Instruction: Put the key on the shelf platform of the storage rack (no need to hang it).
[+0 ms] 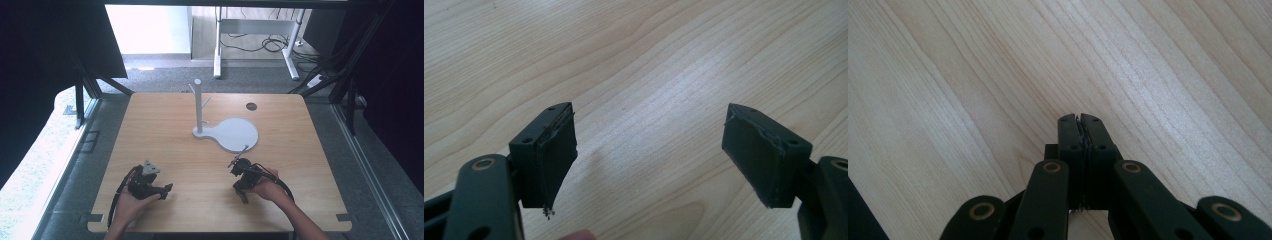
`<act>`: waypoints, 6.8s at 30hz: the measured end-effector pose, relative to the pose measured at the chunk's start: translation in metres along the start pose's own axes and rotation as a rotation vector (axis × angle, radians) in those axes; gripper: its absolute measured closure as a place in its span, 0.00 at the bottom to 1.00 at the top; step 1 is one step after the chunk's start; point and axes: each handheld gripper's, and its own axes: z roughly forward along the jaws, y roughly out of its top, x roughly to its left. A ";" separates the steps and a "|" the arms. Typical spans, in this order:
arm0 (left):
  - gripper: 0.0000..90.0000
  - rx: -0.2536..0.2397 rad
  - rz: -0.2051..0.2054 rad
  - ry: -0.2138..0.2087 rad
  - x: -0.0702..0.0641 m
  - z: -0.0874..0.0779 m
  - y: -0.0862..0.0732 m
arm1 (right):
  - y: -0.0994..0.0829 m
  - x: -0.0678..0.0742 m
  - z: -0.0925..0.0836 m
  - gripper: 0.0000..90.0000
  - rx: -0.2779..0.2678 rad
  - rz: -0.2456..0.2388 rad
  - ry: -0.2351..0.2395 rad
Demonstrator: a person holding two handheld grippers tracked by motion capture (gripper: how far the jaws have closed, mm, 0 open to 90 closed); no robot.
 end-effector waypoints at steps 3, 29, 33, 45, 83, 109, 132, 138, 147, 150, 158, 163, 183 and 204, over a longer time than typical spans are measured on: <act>0.25 -0.002 0.003 0.000 0.001 -0.001 0.000 | -0.001 -0.001 -0.003 0.99 -0.011 -0.005 -0.008; 0.25 -0.003 0.007 0.001 0.001 -0.001 0.000 | -0.005 -0.004 -0.059 0.99 -0.106 -0.008 -0.039; 0.25 -0.004 0.002 0.003 0.001 -0.002 0.000 | -0.006 -0.005 -0.066 0.99 -0.119 -0.007 -0.046; 0.25 -0.001 0.009 0.001 0.001 -0.001 0.000 | -0.008 -0.009 -0.075 0.99 -0.133 -0.003 -0.054; 0.24 0.002 0.005 0.003 0.001 0.000 0.000 | 0.007 -0.027 -0.100 0.99 -0.183 0.021 -0.087; 0.24 0.005 0.010 0.001 0.001 0.001 0.000 | 0.016 -0.047 -0.112 0.99 -0.214 0.059 -0.096; 0.24 0.011 0.020 0.000 -0.001 0.003 0.000 | 0.020 -0.054 -0.112 0.99 -0.205 0.068 -0.091; 0.24 0.014 0.019 -0.002 -0.002 0.004 0.000 | 0.020 -0.057 -0.112 0.99 -0.205 0.075 -0.094; 0.24 0.026 0.033 -0.006 -0.005 0.006 0.001 | 0.021 -0.057 -0.111 0.99 -0.208 0.075 -0.100; 0.23 0.028 0.035 -0.004 -0.005 0.006 0.001 | 0.022 -0.058 -0.112 0.99 -0.206 0.082 -0.109; 0.23 0.036 0.041 -0.008 -0.006 0.007 0.001 | 0.025 -0.059 -0.115 0.99 -0.214 0.082 -0.113; 0.23 0.038 0.045 -0.009 -0.006 0.008 0.001 | 0.026 -0.060 -0.113 0.99 -0.210 0.081 -0.111; 0.23 0.052 0.055 -0.013 -0.009 0.011 0.001 | 0.035 -0.061 -0.116 0.99 -0.221 0.076 -0.131; 0.23 0.054 0.055 -0.014 -0.010 0.012 0.001 | 0.052 -0.066 -0.113 0.99 -0.211 0.081 -0.129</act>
